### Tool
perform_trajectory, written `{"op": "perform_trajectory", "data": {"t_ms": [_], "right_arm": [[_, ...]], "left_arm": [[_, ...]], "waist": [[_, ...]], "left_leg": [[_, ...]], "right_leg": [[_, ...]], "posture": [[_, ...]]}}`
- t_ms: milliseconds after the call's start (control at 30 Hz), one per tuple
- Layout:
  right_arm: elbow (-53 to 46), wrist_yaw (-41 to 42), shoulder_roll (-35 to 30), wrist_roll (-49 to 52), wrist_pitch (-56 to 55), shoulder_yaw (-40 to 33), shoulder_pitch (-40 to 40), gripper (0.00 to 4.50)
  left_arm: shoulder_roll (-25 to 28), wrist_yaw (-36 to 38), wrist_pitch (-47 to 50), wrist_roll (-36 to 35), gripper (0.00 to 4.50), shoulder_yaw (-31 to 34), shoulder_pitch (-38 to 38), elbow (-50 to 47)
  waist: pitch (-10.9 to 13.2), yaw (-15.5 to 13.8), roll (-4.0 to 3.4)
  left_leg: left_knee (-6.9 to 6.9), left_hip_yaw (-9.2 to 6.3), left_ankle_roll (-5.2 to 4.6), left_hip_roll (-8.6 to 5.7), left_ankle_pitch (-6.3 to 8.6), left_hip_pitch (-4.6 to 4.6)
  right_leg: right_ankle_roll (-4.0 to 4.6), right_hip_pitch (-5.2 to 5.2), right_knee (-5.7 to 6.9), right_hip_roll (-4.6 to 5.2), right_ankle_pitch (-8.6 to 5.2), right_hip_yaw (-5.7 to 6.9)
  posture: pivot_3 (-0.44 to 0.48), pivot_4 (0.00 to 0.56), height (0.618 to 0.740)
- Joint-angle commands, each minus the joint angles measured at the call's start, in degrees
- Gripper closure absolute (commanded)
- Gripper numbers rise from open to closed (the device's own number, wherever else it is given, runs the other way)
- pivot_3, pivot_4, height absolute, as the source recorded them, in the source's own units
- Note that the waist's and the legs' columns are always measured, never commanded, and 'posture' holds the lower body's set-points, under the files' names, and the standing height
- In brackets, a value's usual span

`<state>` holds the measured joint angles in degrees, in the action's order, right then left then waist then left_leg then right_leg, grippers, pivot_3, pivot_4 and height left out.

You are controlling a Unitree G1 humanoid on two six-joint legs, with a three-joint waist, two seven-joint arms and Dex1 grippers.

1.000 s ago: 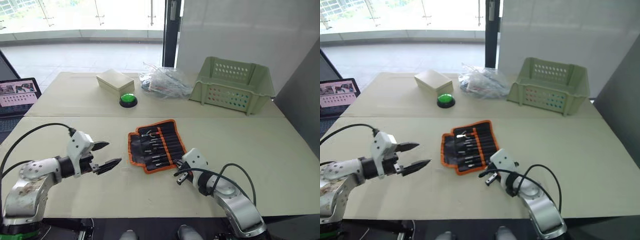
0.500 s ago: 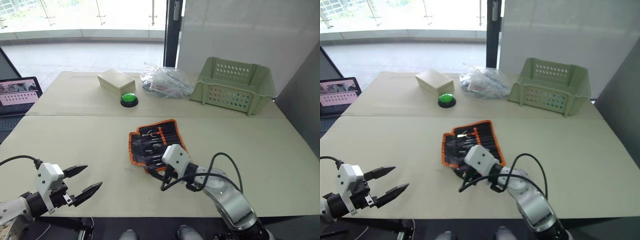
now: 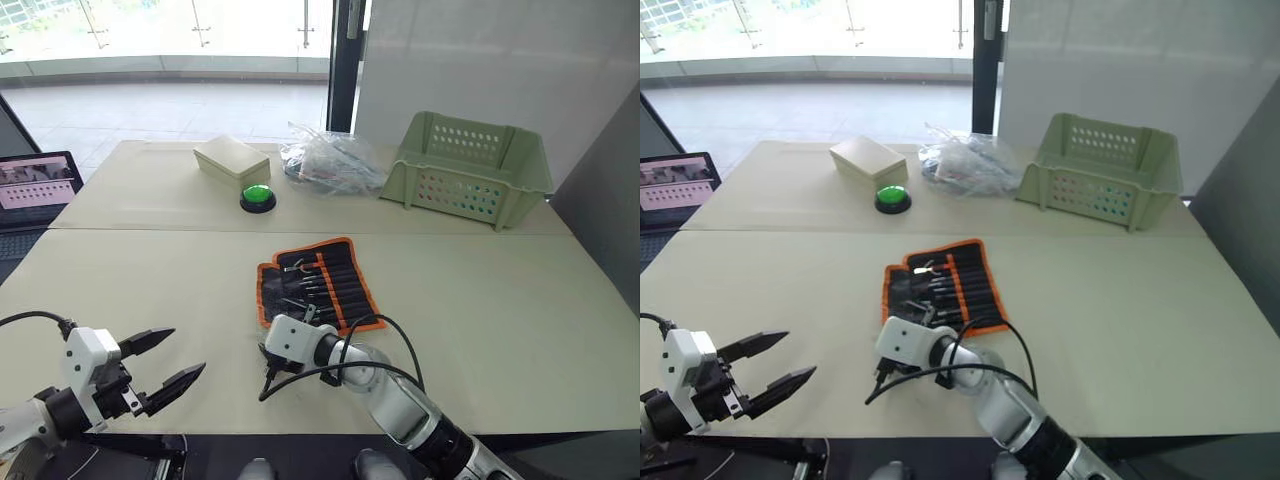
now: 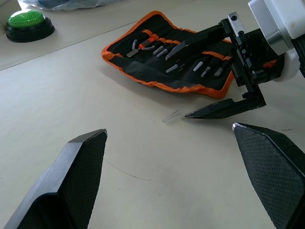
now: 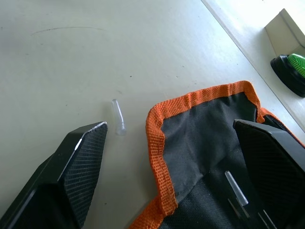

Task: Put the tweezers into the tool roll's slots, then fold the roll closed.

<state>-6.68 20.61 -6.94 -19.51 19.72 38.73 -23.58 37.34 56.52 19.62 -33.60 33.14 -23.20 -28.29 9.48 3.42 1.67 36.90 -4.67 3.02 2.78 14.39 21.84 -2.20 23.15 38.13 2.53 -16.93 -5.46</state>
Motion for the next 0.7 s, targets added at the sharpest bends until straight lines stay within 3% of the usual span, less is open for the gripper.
{"op": "perform_trajectory", "data": {"t_ms": [33, 67, 133, 433, 467, 700], "right_arm": [[-0.56, -0.51, 0.60, -0.47, -2.41, -1.99, -0.86, 0.02], [-0.35, -0.33, 0.53, -0.44, -2.67, -2.26, -0.84, 0.53], [-0.50, 0.09, 0.38, -0.44, -2.91, -2.51, -0.44, 1.06], [-1.76, 1.73, -0.13, 0.73, -3.68, -3.37, 0.43, 4.27], [-1.83, 2.06, -0.31, 0.85, -3.95, -3.43, 0.57, 4.46], [-5.79, 8.37, -3.40, 6.80, -6.92, -6.51, 4.60, 4.46]], "left_arm": [[0.84, -0.48, -1.13, 0.19, 0.00, -0.25, 0.51, 0.29], [0.81, -0.84, -1.28, 0.35, 0.00, -0.43, 0.94, 0.73], [0.53, -1.60, -1.69, 0.84, 0.00, -1.06, 1.83, 1.38], [-0.09, -2.42, -2.88, 1.91, 0.00, -3.48, 2.63, 2.28], [-0.03, -2.31, -3.13, 2.18, 0.00, -3.65, 2.62, 2.60], [0.37, -1.29, -5.25, 2.77, 0.00, -4.86, 2.11, 3.80]], "waist": [[0.00, 0.09, 0.00], [0.00, 0.12, 0.00], [0.00, 0.15, -0.01], [0.00, 0.59, 0.00], [0.00, 0.57, 0.00], [0.00, 0.50, 0.00]], "left_leg": [[0.00, 0.00, 0.00, 0.00, 0.00, 0.01], [0.00, 0.00, 0.00, 0.00, 0.00, 0.01], [0.00, 0.00, 0.00, 0.00, 0.00, 0.00], [0.00, -0.01, 0.00, 0.01, 0.00, 0.00], [0.00, -0.01, 0.00, 0.01, 0.00, 0.00], [0.01, -0.01, 0.00, 0.01, 0.00, 0.02]], "right_leg": [[0.00, 0.00, 0.00, 0.00, 0.00, 0.00], [0.00, 0.01, 0.00, 0.00, 0.00, 0.00], [0.00, 0.01, 0.01, 0.00, 0.00, 0.02], [0.01, 0.03, 0.08, -0.01, 0.01, 0.03], [0.01, 0.03, 0.08, -0.01, 0.01, 0.02], [0.01, 0.02, 0.06, 0.01, 0.01, 0.02]], "posture": [[0.000, 0.150, 0.713], [0.000, 0.150, 0.713], [0.000, 0.150, 0.713], [0.000, 0.150, 0.713], [0.000, 0.150, 0.713], [0.000, 0.150, 0.713]]}}
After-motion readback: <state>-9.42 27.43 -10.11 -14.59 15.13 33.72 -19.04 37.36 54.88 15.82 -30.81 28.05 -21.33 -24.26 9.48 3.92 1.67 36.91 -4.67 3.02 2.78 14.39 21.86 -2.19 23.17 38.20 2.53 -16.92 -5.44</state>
